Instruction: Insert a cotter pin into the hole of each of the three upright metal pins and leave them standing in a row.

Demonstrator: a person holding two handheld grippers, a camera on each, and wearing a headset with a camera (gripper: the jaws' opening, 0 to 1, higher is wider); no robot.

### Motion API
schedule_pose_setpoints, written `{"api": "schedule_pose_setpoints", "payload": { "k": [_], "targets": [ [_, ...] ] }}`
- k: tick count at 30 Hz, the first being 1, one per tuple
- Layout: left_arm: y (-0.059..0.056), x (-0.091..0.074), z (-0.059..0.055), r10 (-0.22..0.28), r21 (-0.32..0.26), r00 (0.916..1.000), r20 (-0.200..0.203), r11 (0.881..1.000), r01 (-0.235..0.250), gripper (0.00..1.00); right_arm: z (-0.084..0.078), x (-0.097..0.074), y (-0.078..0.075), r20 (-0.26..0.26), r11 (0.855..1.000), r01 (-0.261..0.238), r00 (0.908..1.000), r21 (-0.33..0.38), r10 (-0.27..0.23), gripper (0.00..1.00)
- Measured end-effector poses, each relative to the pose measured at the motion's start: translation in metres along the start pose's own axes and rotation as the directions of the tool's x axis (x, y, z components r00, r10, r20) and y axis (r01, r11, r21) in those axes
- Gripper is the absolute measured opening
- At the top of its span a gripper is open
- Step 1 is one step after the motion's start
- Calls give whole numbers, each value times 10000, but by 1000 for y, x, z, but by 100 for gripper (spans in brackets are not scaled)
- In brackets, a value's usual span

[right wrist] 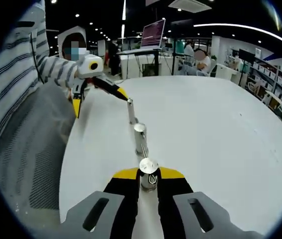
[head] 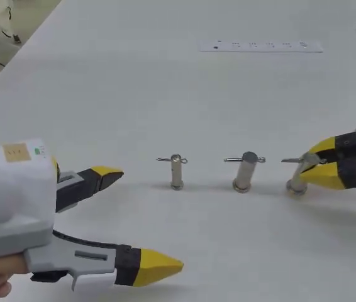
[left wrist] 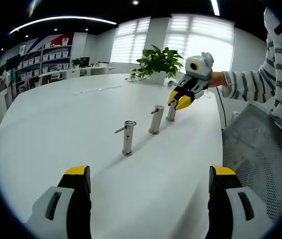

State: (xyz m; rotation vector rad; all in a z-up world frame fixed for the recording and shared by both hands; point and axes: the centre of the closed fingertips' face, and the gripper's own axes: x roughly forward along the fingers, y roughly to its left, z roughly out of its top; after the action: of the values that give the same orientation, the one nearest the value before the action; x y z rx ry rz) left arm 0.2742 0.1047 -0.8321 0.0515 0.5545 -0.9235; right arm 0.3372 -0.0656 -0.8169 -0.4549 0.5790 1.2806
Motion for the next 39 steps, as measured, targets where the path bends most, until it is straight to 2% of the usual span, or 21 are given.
{"api": "schedule_pose_setpoints", "payload": {
  "k": [5, 7, 12, 18, 23, 26, 29, 31, 34, 37, 39],
  "targets": [
    [0, 0, 0, 58, -60, 10000, -52, 10000, -58, 99, -4, 1, -4, 8, 10000, -54, 10000, 28, 54, 13],
    [1, 0, -3, 148, -52, 9997, -205, 9999, -149, 99, -6, 0, -7, 89, 9999, -26, 10000, 126, 25, 13],
    [0, 0, -5, 156, -96, 9995, -261, 9998, -159, 99, -12, 0, -9, -83, 9999, 56, 10000, 92, -55, 13],
    [2, 0, -6, 236, -191, 9992, -310, 9995, -242, 99, -13, 0, -7, 195, 9993, -6, 9998, 375, -1, 13],
    [-1, 1, -6, 126, -195, 9993, -348, 9997, -132, 99, -12, -1, -5, 313, 9991, 4, 9995, 431, -17, 14],
    [-1, 1, -4, 181, -117, 9994, -302, 9998, -185, 99, -13, -3, -5, 539, 9976, 39, 9985, 696, -77, 14],
    [-2, 1, -2, 171, -132, 9995, -260, 9998, -175, 99, -14, -2, -3, 557, 9968, 102, 9983, 795, -146, 15],
    [-4, 0, -2, 160, -116, 9996, -249, 9998, -163, 99, -10, -2, -2, 923, 9906, 117, 9954, 1365, -245, 16],
    [-4, -1, -1, 174, -107, 9996, -238, 9998, -177, 99, -7, -3, 0, 989, 9913, 104, 9948, 1309, -235, 20],
    [-4, -3, 1, 210, -179, 9997, -151, 9996, -213, 99, 1, -6, 2, 1151, 9906, 325, 9922, 1328, -479, 28],
    [-4, -4, 4, 254, -217, 9997, -65, 9994, -255, 99, 8, -10, 5, 1385, 9846, 256, 9891, 1730, -501, 31]
  ]
}}
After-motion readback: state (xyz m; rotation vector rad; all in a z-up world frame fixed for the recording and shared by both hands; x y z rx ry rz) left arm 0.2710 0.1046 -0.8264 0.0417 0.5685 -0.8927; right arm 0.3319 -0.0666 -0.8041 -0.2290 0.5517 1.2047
